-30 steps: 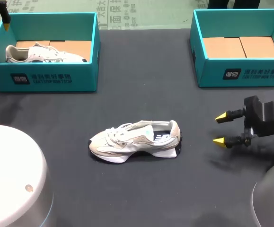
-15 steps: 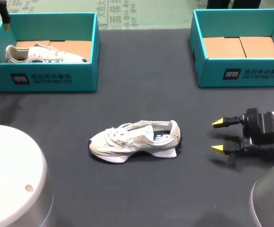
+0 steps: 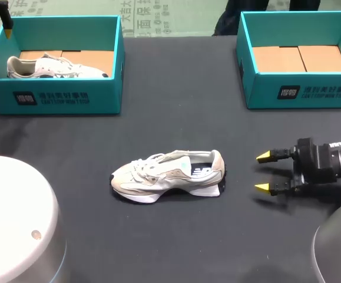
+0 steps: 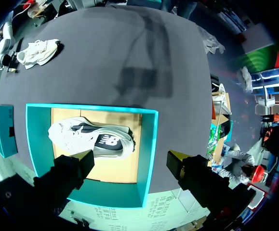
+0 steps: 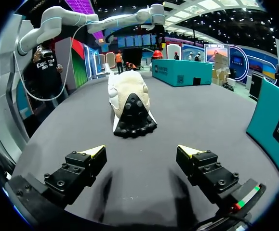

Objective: Take the shoe out of the shoebox, open the shoe tongue, remove and reinsert the insole, then place the shoe into the shoebox

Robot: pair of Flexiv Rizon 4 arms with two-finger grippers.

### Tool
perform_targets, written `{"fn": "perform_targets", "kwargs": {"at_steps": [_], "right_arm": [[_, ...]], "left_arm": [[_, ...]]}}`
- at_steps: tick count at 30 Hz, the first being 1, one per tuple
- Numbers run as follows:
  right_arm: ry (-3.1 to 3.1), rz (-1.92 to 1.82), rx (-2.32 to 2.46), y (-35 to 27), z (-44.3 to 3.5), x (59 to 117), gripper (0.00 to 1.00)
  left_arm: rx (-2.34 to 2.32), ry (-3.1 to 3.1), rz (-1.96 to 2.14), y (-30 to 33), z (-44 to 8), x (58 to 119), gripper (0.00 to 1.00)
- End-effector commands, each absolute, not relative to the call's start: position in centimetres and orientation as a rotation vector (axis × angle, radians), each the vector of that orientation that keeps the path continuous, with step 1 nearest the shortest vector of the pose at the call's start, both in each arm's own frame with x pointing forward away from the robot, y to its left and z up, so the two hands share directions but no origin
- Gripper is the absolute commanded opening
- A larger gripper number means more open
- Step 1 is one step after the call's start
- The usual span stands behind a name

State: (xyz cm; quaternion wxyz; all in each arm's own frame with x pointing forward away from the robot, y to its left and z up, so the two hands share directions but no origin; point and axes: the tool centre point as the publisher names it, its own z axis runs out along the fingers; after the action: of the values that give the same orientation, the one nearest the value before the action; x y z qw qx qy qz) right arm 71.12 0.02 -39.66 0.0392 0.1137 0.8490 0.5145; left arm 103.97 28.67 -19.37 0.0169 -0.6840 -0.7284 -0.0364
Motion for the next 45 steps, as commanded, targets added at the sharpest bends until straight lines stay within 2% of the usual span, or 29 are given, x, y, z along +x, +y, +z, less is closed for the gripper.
{"fn": "perform_targets", "kwargs": {"at_steps": [1,45], "right_arm": [[2.631,1.554,0.348,0.3,-39.1,71.7,1.0],[2.559,1.696,0.289,7.4,-41.0,73.3,1.0]], "left_arm": [[-2.126,-2.264,-0.119,28.7,-19.3,103.9,1.0],[-2.126,-2.264,-0.119,28.7,-19.3,103.9,1.0]]}}
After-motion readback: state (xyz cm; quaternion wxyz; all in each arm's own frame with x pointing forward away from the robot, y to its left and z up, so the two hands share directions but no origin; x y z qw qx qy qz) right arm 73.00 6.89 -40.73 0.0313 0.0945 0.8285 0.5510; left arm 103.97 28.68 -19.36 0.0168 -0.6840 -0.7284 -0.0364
